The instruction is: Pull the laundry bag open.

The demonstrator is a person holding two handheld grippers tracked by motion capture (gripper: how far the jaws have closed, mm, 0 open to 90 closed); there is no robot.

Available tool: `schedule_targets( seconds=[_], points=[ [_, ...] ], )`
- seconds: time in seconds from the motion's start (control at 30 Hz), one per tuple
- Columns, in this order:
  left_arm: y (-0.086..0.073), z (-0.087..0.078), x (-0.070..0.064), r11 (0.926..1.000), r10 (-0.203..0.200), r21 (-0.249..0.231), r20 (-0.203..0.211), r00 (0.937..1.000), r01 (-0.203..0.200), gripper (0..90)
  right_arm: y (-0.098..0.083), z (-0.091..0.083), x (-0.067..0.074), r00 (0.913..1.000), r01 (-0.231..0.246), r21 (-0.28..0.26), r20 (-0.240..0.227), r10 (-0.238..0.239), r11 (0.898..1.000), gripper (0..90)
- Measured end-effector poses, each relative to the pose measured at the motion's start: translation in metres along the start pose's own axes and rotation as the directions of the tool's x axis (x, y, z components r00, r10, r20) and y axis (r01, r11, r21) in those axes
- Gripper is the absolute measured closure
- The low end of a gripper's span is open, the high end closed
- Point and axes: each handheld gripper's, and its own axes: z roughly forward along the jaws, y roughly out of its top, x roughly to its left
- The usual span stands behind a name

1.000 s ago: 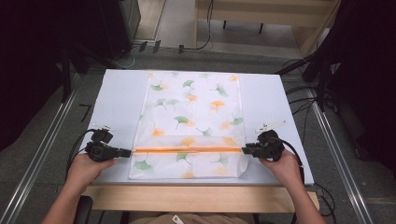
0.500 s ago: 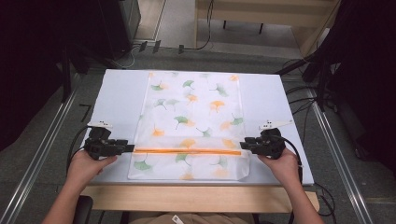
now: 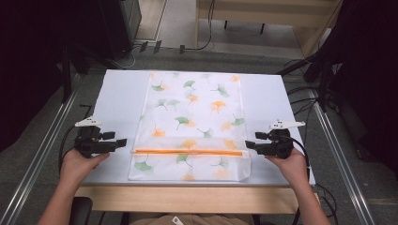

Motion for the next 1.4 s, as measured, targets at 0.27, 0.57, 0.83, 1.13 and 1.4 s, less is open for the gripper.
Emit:
schedule_targets(
  seconds=[0.27, 0.57, 0.83, 1.13, 1.4],
  points=[
    [-0.004, -0.006, 0.014, 0.9991, -0.040, -0.022, -0.125, 0.9913, 0.038, 25.3, -0.008, -0.014, -0.022, 0.9962, -0.003, -0.059, 0.086, 0.008, 0.998, 27.6],
    [-0.011, -0.011, 0.026, 0.9970, -0.074, -0.036, -0.140, 0.9874, 0.069, 25.5, -0.016, -0.019, -0.043, 0.9897, -0.037, -0.061, 0.136, 0.045, 0.997, 27.5],
    [-0.012, -0.009, 0.024, 0.9978, -0.065, -0.023, -0.147, 0.9870, 0.062, 25.2, -0.016, -0.016, -0.046, 0.9879, -0.049, -0.045, 0.145, 0.055, 0.998, 27.6],
    [-0.012, -0.005, 0.023, 0.9978, -0.063, 0.010, -0.147, 0.9871, 0.065, 25.3, -0.016, -0.014, -0.045, 0.9887, -0.050, -0.036, 0.140, 0.055, 0.998, 27.6],
    [-0.012, -0.005, 0.022, 0.9982, -0.058, 0.009, -0.139, 0.9886, 0.060, 25.3, -0.016, -0.013, -0.044, 0.9883, -0.044, -0.028, 0.145, 0.047, 0.999, 28.5]
  ],
)
